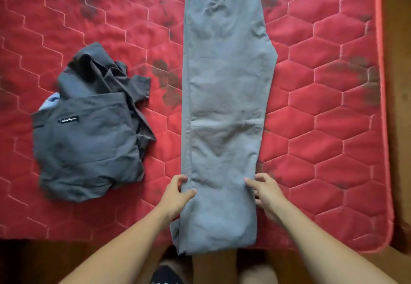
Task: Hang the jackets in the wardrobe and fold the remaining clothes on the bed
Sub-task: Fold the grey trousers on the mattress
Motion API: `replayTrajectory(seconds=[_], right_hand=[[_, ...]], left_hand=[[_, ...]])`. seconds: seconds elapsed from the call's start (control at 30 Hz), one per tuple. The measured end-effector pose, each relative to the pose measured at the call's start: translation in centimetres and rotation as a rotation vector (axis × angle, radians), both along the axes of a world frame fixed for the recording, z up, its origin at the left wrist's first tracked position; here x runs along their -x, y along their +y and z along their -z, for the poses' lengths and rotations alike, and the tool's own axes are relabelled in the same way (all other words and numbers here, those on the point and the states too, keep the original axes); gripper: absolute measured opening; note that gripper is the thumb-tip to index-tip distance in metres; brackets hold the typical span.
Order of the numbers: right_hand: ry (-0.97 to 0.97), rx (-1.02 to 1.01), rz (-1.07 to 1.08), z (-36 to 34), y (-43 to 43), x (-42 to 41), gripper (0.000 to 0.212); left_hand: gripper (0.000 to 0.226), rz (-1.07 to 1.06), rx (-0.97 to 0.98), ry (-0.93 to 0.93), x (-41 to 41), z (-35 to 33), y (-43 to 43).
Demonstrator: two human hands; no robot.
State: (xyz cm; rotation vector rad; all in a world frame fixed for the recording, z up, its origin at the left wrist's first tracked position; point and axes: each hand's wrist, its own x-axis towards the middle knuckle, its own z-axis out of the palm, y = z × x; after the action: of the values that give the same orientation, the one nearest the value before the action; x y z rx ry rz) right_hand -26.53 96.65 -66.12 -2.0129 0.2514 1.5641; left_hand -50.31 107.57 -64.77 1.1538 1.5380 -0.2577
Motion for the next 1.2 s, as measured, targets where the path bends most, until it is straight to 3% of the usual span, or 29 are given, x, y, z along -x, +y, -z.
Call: replayTrajectory(seconds=[0.17, 0.27, 0.43, 0.57, 0.63, 0.7, 0.8, 0.87, 0.93, 1.0, 1.07, 1.13, 1.2], right_hand=[[0.057, -0.114, 0.121, -0.2, -1.9, 3.5, 0.025], [0.06, -0.125, 0.018, -0.4, -3.8, 4.4, 0.013], [0.136, -0.126, -0.197, -0.9, -7.1, 5.1, 0.015], [0.046, -0.299, -0.302, -2.3, -7.0, 5.5, 0.006], [0.07, -0.376, -0.298, -3.2, -7.1, 6.0, 0.021], [0.149, -0.367, -0.288, -3.9, -7.9, 6.3, 0.034], [0.273, -0.299, -0.266, -4.5, -9.5, 6.3, 0.032], [0.293, -0.266, -0.225, -5.0, -9.9, 6.1, 0.036], [0.391, -0.28, -0.066, -5.8, -9.8, 5.9, 0.046], [0.479, -0.344, 0.087, -6.4, -9.8, 5.2, 0.051], [0.54, -0.426, 0.192, -6.7, -10.4, 4.6, 0.051], [0.607, -0.456, 0.229, -6.9, -11.9, 4.6, 0.051], [0.631, -0.379, 0.174, -6.7, -14.0, 5.7, 0.05]], left_hand=[[0.037, -0.14, -0.017, -0.021, 0.9, 0.7, -2.4], [0.033, -0.074, 0.078, -0.026, 2.1, 0.5, -3.6], [0.029, 0.031, 0.17, -0.078, 4.0, 0.4, -5.6], [0.029, 0.047, -0.102, -0.2, 3.4, -0.2, -7.3], [0.032, -0.008, -0.196, -0.264, 3.4, -0.9, -8.4], [0.033, -0.034, -0.244, -0.301, 3.7, -1.6, -9.5], [0.034, -0.098, -0.279, -0.315, 4.4, -2.3, -11.2], [0.034, -0.096, -0.223, -0.254, 4.8, -2.5, -11.8], [0.036, -0.11, -0.027, -0.267, 5.1, -3.0, -12.1], [0.041, -0.211, 0.128, -0.379, 5.2, -3.7, -11.9], [0.046, -0.358, 0.165, -0.525, 5.5, -4.6, -11.5], [0.046, -0.381, 0.212, -0.616, 5.8, -5.2, -11.5], [0.05, -0.297, 0.253, -0.587, 6.2, -5.1, -12.7]])
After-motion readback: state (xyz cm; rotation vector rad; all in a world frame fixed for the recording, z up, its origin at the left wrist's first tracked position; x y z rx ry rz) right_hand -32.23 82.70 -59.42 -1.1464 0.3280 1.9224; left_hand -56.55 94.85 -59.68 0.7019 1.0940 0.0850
